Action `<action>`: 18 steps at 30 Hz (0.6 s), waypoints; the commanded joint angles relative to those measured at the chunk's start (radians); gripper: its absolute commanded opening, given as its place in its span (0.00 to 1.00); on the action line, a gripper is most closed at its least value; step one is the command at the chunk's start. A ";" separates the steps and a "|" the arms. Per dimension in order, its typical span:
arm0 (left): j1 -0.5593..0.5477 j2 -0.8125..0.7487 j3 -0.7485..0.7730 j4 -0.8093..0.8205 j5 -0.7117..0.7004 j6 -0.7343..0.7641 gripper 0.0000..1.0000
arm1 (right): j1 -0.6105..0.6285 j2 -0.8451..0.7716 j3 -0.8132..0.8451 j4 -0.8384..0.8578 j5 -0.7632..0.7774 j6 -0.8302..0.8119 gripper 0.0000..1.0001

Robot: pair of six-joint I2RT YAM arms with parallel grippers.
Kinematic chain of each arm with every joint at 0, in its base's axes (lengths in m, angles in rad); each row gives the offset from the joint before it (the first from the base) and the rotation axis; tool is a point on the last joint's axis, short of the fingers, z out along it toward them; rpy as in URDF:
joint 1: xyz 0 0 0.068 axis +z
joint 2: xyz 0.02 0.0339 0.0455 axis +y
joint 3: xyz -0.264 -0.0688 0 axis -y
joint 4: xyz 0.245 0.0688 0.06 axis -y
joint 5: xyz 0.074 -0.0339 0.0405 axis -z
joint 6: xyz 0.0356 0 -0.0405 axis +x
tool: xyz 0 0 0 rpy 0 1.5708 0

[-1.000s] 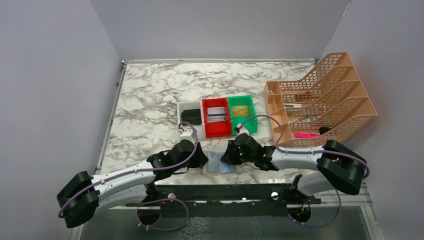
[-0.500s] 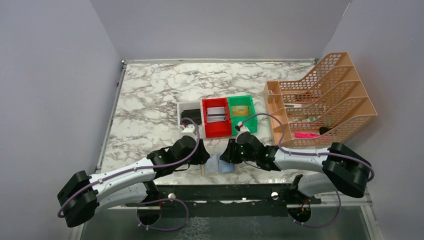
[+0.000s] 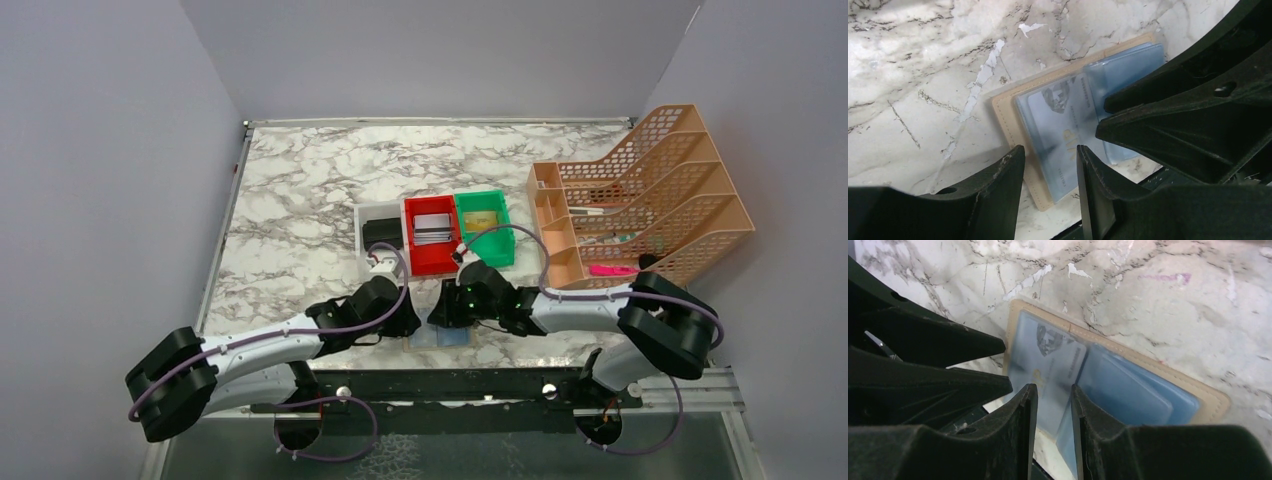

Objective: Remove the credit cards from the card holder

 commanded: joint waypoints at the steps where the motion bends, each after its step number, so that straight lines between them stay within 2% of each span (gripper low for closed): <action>1: -0.001 0.029 -0.012 0.049 0.025 -0.009 0.45 | 0.020 0.080 0.060 -0.026 -0.009 -0.017 0.36; 4: -0.001 0.062 -0.013 0.058 0.040 -0.003 0.44 | 0.020 0.105 0.057 -0.038 0.018 0.017 0.36; 9: -0.001 0.097 -0.036 0.081 0.054 -0.006 0.34 | 0.020 0.087 0.008 -0.014 0.061 0.105 0.37; 13: -0.001 0.084 -0.046 0.088 0.054 -0.005 0.25 | 0.020 0.048 -0.030 -0.004 0.093 0.158 0.37; 18: -0.001 0.041 -0.044 0.085 0.044 -0.002 0.20 | 0.019 0.024 -0.042 -0.031 0.134 0.175 0.37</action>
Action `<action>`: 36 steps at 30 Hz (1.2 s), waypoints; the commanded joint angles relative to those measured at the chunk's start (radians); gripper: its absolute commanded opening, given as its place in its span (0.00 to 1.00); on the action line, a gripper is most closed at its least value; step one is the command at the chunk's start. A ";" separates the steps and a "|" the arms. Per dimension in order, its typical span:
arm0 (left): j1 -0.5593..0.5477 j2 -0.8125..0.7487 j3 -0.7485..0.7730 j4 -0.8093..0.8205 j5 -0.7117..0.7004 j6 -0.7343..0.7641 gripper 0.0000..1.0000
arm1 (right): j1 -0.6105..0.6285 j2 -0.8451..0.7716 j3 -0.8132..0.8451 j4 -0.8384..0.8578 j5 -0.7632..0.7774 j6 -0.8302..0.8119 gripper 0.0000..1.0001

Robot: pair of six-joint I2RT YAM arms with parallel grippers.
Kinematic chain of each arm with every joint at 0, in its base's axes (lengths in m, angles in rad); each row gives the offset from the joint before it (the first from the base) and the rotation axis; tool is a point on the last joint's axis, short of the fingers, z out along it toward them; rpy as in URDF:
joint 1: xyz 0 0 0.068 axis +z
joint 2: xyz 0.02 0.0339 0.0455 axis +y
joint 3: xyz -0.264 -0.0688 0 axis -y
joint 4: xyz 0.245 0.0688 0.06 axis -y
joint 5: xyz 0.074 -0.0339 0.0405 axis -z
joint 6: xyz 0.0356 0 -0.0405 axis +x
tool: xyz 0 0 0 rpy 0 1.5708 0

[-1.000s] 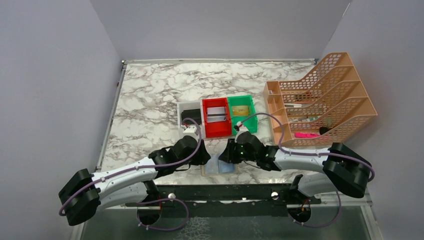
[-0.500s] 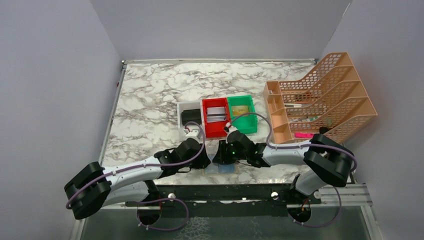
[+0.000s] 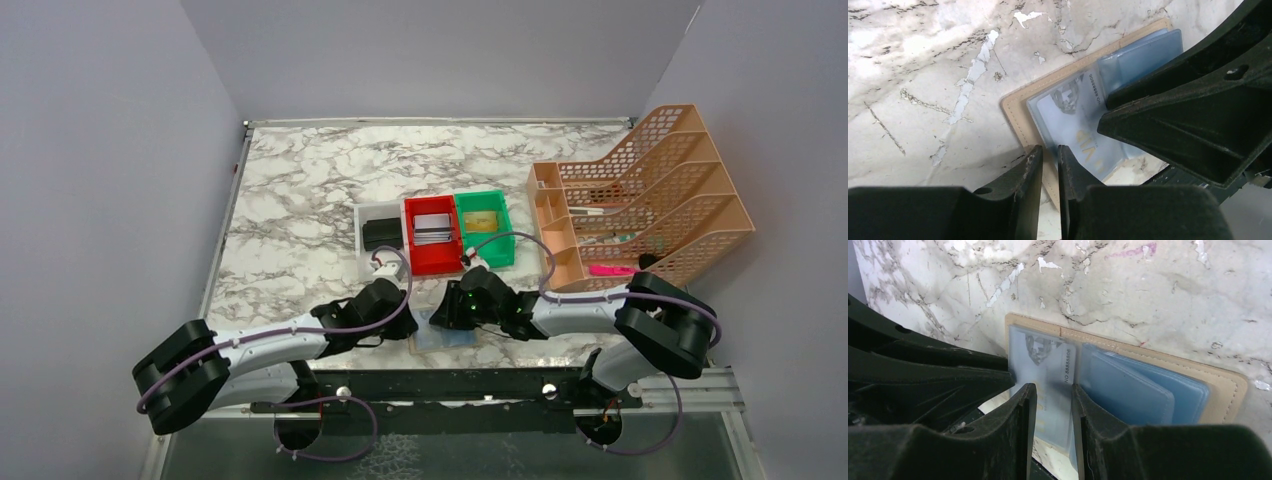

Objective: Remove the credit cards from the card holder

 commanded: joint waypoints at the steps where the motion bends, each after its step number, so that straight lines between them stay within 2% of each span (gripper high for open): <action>1: -0.002 -0.040 -0.014 0.002 0.012 0.003 0.20 | 0.007 -0.013 -0.019 -0.058 0.067 0.024 0.37; 3: -0.002 -0.045 -0.014 -0.003 0.011 0.005 0.19 | 0.009 -0.007 0.001 -0.084 0.064 0.017 0.37; 6: -0.002 -0.034 -0.014 0.003 0.023 0.010 0.16 | 0.009 -0.001 -0.014 -0.037 0.030 0.023 0.36; 14: -0.002 0.034 0.008 0.025 0.063 0.035 0.06 | 0.009 -0.030 -0.093 0.254 -0.145 0.058 0.20; 20: -0.002 0.035 0.009 0.031 0.061 0.034 0.04 | 0.009 -0.091 -0.096 0.302 -0.190 0.054 0.14; 22: -0.002 0.022 0.008 0.030 0.058 0.033 0.03 | 0.009 -0.113 -0.088 0.269 -0.171 0.022 0.14; 26: -0.002 -0.016 0.008 0.031 0.053 0.026 0.01 | 0.009 -0.155 -0.050 0.074 -0.056 0.007 0.14; 30: -0.002 -0.043 0.012 0.029 0.056 0.030 0.01 | 0.009 -0.150 -0.015 -0.066 0.018 -0.019 0.26; 36: -0.002 -0.032 0.020 0.030 0.062 0.031 0.00 | 0.008 -0.063 0.003 -0.044 -0.073 -0.058 0.31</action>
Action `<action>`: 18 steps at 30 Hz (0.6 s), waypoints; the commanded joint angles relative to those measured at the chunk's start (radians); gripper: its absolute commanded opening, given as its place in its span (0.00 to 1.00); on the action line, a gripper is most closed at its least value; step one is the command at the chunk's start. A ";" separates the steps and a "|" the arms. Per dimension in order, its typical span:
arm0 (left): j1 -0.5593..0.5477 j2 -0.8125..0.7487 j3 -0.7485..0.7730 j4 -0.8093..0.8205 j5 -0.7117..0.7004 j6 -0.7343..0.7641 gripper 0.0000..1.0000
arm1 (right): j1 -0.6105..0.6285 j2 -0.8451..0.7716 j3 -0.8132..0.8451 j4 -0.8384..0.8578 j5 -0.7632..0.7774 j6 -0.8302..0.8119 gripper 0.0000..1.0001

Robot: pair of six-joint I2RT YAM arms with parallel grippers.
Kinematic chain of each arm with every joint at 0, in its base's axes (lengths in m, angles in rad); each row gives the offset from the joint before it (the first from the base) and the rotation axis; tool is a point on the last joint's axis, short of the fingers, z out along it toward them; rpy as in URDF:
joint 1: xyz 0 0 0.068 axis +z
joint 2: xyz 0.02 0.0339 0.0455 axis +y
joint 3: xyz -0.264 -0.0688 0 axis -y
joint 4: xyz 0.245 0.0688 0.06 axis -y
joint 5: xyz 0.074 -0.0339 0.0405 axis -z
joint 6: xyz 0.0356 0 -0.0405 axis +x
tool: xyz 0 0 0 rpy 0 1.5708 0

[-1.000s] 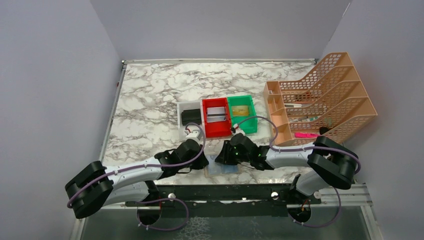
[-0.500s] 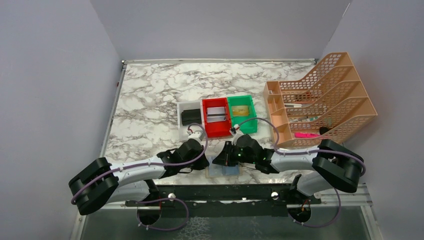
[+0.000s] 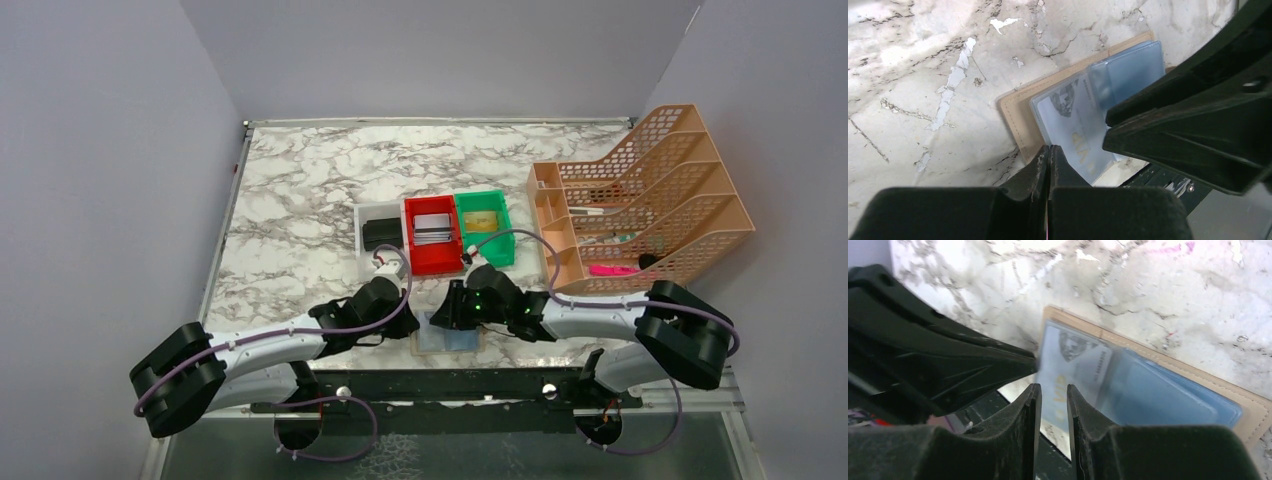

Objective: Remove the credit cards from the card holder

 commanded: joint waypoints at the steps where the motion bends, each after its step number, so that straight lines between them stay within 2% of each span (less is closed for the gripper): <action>1: -0.003 0.003 0.021 0.008 0.026 0.012 0.00 | 0.004 0.069 0.023 -0.026 -0.035 -0.037 0.31; 10: -0.002 0.003 0.040 0.010 0.039 0.019 0.02 | 0.004 0.119 0.028 -0.006 -0.053 -0.015 0.34; 18: -0.002 0.032 0.043 0.014 0.051 0.018 0.03 | 0.004 0.141 -0.006 0.142 -0.127 0.043 0.34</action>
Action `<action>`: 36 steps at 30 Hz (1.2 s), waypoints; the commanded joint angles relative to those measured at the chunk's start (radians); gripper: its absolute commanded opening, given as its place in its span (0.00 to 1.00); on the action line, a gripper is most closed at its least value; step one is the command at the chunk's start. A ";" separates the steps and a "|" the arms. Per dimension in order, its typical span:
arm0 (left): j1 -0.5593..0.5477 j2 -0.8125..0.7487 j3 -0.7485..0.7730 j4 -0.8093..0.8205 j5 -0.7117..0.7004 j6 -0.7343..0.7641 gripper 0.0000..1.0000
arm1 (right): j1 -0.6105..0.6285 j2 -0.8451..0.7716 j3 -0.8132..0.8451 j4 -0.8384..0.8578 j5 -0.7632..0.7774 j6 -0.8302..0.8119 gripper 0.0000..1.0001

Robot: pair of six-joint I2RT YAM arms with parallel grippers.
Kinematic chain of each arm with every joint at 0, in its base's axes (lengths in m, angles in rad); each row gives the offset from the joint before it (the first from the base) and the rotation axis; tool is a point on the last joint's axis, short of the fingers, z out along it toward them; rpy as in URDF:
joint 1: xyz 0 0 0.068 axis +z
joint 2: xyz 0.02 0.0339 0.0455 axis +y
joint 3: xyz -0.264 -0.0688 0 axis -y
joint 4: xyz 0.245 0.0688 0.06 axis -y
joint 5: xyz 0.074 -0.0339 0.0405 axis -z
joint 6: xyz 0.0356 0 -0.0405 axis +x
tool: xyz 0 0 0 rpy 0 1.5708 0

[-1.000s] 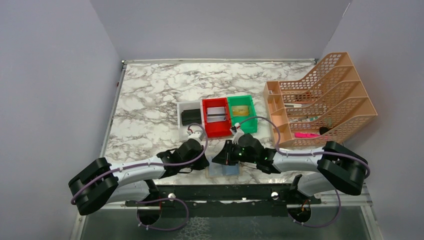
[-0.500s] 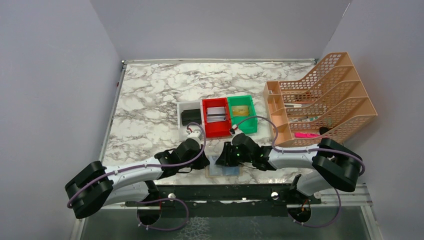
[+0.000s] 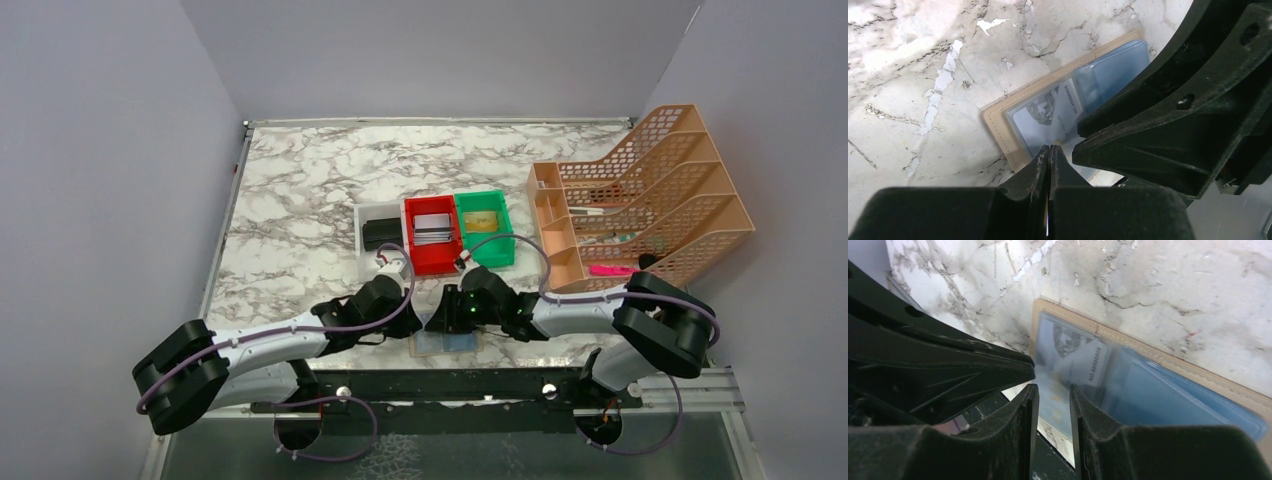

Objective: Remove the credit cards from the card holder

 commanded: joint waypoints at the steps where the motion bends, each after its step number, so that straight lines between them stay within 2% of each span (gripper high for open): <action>1: -0.002 0.018 0.021 0.012 0.026 0.009 0.03 | 0.004 0.032 -0.003 0.079 -0.042 0.038 0.33; 3: -0.003 0.010 0.016 -0.001 0.009 0.003 0.06 | 0.005 0.028 0.003 0.050 -0.018 0.038 0.33; 5: -0.003 -0.005 0.013 -0.033 -0.022 -0.008 0.15 | 0.004 0.007 -0.002 0.037 0.003 0.035 0.33; 10: -0.003 -0.034 0.004 -0.082 -0.058 -0.016 0.27 | 0.005 -0.060 -0.002 -0.056 0.072 0.011 0.33; 12: -0.002 -0.028 0.003 -0.082 -0.049 -0.015 0.29 | 0.005 -0.087 -0.005 -0.087 0.100 0.005 0.33; 15: -0.002 -0.007 0.003 -0.064 -0.021 -0.009 0.29 | 0.005 -0.100 -0.007 -0.118 0.118 -0.002 0.33; 22: -0.002 0.036 0.004 -0.001 0.031 -0.002 0.26 | 0.005 -0.022 0.000 -0.075 0.045 -0.004 0.33; 36: -0.004 0.058 -0.005 0.050 0.074 -0.001 0.13 | 0.005 0.091 -0.049 0.207 -0.098 0.098 0.30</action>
